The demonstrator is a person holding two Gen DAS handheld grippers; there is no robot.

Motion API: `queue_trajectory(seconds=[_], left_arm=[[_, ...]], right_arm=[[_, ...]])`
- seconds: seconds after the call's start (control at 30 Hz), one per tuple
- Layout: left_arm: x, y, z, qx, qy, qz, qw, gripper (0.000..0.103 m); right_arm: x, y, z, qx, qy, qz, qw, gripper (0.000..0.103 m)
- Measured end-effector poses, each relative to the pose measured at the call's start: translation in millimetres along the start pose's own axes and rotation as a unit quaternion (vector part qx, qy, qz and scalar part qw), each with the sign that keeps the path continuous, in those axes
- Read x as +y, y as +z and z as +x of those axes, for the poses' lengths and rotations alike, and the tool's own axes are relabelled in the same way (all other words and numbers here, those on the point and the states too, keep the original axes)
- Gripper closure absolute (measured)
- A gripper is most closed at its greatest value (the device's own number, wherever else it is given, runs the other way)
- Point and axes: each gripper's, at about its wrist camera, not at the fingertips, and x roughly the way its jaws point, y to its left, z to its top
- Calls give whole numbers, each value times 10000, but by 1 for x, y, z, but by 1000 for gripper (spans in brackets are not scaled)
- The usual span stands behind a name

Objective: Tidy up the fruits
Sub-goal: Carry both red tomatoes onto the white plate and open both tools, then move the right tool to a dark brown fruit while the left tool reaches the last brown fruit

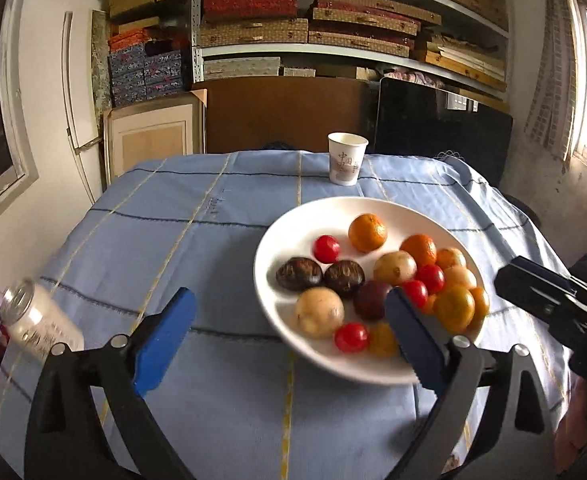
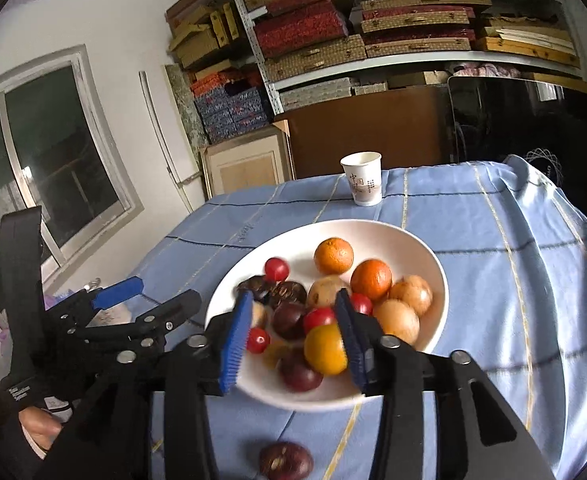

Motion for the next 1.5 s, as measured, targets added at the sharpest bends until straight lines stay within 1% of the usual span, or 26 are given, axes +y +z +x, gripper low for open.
queue_trajectory(seconds=[0.1,0.13,0.2,0.23,0.3,0.5,0.67,0.8,1.07,1.5], left_arm=[[2,-14,-7,83,42,-41,9999,6],[4,-21,-6,174,52,-92,9998,6],[6,-35,-3,372,10,-136,9992,5],[8,-42,1,530,9,-127,9985,5],[12,-49,4,701,41,-146,9974,5],[39,-51,6,842,-21,-678,9941,5],[46,-51,5,891,-59,-813,9927,5],[45,-51,4,926,-190,-841,9920,5],[39,-53,1,940,-217,-726,9927,5],[39,-55,0,997,-269,-728,9920,5]], right_arm=[[-4,-21,-11,85,27,57,9999,49],[-6,-27,-11,161,17,89,9998,49],[-11,-41,-7,452,32,183,9988,49],[-11,-45,-4,551,19,210,9983,49],[-9,-53,1,729,7,190,9972,49],[4,-63,8,941,-39,-81,9955,49],[11,-74,22,1318,-146,-233,9909,49],[14,-76,22,1356,-164,-332,9901,49],[17,-79,27,1498,-285,-439,9873,48],[25,-83,33,1591,-431,-705,9838,47]])
